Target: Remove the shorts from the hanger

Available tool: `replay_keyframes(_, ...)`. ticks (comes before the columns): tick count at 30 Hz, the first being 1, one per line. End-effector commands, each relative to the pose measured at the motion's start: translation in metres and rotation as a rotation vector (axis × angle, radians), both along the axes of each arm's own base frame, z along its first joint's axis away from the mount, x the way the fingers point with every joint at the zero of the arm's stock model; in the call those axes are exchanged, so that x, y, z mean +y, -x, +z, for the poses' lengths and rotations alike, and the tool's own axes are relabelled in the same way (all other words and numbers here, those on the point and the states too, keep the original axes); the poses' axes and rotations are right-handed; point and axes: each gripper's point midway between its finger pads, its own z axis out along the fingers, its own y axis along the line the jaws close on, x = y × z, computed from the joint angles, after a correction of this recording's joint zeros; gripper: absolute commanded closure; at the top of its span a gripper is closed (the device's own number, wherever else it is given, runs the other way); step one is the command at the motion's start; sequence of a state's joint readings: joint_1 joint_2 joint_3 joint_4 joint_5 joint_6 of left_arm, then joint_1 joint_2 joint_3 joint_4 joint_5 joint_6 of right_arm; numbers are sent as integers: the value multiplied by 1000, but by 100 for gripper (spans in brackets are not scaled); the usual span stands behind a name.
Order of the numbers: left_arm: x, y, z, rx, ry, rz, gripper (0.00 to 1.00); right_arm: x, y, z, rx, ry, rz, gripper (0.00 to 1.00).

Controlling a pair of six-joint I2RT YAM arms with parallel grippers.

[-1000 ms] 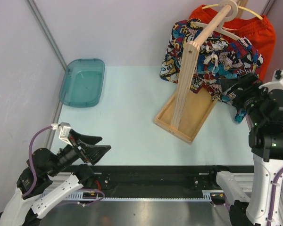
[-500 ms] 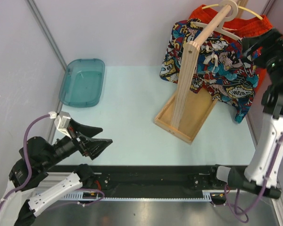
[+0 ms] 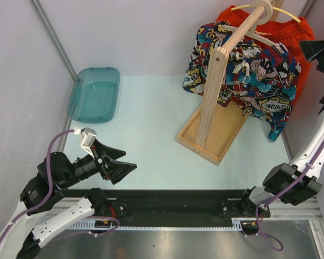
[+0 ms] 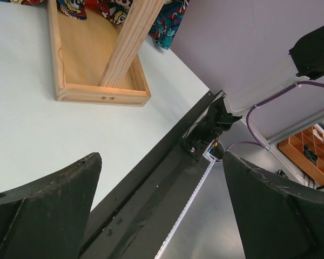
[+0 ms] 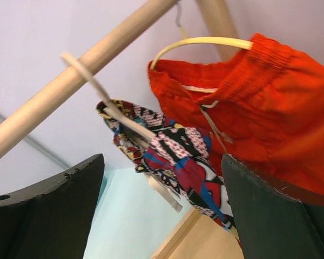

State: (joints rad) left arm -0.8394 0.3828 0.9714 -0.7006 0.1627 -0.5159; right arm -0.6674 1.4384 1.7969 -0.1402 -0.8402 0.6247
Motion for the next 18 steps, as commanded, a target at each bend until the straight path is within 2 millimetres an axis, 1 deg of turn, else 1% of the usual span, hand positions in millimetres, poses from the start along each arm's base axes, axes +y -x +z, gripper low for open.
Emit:
replay_keyframes(1, -4, 3, 13, -22, 75, -22, 1, 25, 2, 12, -76, 115, 148, 5)
replay_keyframes(2, -4, 2, 17, -24, 95, -15, 1, 31, 2, 15, -104, 162, 189, 5)
replay_keyframes(3, -6, 0, 16, -25, 102, -12, 1, 36, 2, 17, -116, 190, 208, 5)
replay_keyframes(4, -6, -3, 21, -35, 124, 5, 1, 40, -4, 10, -96, 189, 236, 5)
replay_keyframes(5, -7, -4, 23, -30, 137, 10, 1, 40, -6, 7, -96, 239, 233, 5)
replay_keyframes(7, -7, -8, 29, -54, 147, 24, 1, 41, -12, 2, -71, 274, 219, 5)
replay_keyframes(8, -6, -12, 28, -66, 128, 36, 0, 44, -16, 1, -83, 337, 220, 4)
replay_keyframes(9, -3, -12, 36, -82, 129, 46, 0, 45, -19, 1, -81, 365, 216, 4)
replay_keyframes(10, -2, -14, 35, -81, 114, 56, 0, 43, -24, -1, -55, 372, 194, 4)
replay_keyframes(11, -3, -17, 35, -88, 98, 65, 0, 48, -29, -3, -47, 391, 200, 5)
replay_keyframes(12, -3, -18, 41, -96, 100, 66, 0, 46, -33, -6, -52, 459, 186, 5)
replay_keyframes(13, -4, -19, 42, -99, 99, 65, 0, 45, -37, -11, -17, 461, 165, 5)
replay_keyframes(15, -9, -22, 43, -97, 94, 57, 0, 48, -45, -10, -24, 517, 158, 5)
replay_keyframes(17, -13, -25, 42, -95, 92, 55, 0, 48, -48, -12, -24, 533, 146, 5)
replay_keyframes(18, -16, -27, 42, -90, 86, 54, 0, 52, -52, -13, -31, 538, 157, 5)
